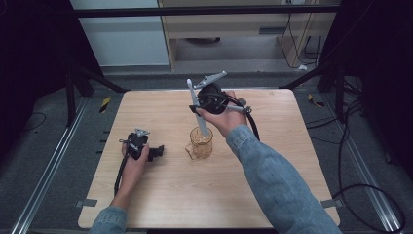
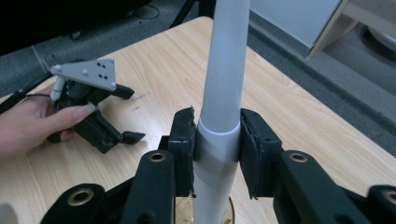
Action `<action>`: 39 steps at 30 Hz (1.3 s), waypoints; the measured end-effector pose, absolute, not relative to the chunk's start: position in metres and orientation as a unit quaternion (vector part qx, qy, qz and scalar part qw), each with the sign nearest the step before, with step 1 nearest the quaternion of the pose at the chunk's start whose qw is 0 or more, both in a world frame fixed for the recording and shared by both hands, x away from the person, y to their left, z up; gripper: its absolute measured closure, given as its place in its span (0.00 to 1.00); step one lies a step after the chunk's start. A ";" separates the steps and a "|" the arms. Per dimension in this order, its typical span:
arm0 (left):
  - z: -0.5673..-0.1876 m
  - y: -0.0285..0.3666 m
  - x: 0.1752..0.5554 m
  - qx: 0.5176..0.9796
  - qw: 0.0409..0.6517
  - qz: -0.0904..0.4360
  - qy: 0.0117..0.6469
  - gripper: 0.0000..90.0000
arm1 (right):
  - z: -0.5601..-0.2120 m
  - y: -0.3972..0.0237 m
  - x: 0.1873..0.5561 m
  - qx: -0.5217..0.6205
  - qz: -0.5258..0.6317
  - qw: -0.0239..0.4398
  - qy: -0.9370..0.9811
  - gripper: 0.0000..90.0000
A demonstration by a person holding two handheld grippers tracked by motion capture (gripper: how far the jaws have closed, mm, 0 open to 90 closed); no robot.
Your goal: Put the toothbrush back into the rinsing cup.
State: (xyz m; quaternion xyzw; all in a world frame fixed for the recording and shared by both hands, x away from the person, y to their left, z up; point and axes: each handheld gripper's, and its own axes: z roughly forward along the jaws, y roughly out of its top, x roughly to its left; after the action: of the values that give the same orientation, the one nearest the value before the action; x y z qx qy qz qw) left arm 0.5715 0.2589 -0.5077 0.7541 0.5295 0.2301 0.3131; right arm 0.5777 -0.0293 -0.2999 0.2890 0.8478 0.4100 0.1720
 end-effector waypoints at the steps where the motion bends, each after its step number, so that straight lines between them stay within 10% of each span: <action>1: -0.508 0.259 0.571 0.754 0.313 0.230 0.530 0.00 | -0.302 -0.028 0.578 0.290 0.408 0.170 0.849 0.75; 39: -0.507 0.259 0.572 0.757 0.311 0.229 0.527 0.00 | -0.364 -0.024 0.595 0.310 0.371 0.145 0.863 0.75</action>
State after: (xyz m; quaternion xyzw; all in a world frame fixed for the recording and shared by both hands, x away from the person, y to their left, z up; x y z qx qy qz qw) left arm 0.5718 0.2594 -0.5075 0.7568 0.5270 0.2290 0.3115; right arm 0.5949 -0.0238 -0.3643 0.3098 0.8633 0.3711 0.1452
